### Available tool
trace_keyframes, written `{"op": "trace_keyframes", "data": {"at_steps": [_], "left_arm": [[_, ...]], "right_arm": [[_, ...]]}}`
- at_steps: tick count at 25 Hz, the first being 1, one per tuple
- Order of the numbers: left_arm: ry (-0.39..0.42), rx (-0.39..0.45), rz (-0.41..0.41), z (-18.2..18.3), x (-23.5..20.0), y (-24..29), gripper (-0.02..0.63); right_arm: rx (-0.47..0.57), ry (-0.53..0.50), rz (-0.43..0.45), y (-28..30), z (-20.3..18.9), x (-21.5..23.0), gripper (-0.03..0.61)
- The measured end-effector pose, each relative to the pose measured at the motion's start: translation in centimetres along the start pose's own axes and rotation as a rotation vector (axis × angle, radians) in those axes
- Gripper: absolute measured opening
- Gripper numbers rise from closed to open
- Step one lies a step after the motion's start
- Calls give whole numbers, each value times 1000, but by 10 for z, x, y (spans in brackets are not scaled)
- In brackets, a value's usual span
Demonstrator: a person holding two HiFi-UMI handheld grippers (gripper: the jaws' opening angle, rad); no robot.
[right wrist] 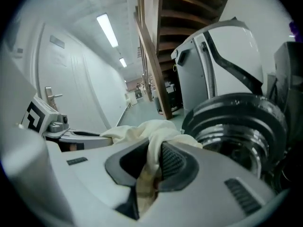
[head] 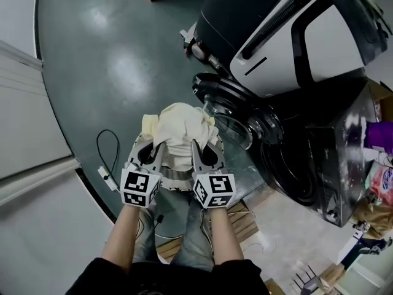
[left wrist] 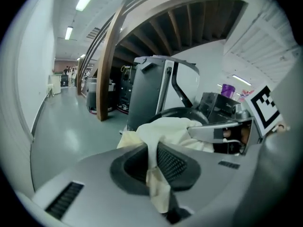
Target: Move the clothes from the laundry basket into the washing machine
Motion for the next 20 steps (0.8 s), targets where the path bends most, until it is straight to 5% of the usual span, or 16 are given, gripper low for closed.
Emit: {"op": "trace_keyframes", "data": {"at_steps": [11, 20], "left_arm": [[186, 148, -191, 167, 49, -32, 43], [327, 177, -453, 207, 189, -18, 43]], "right_arm": [[231, 39, -142, -85, 153, -3, 58], [393, 131, -394, -220, 170, 66, 58]]}}
Point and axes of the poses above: the fingertips, and each gripper's own axes: y forward along the fingers, x to its right, z out of its top, the point moved 4 cm from there along -y, backward along the fingers, and after that the axes turned 9 degrees about -z, right-handed, at the moved point
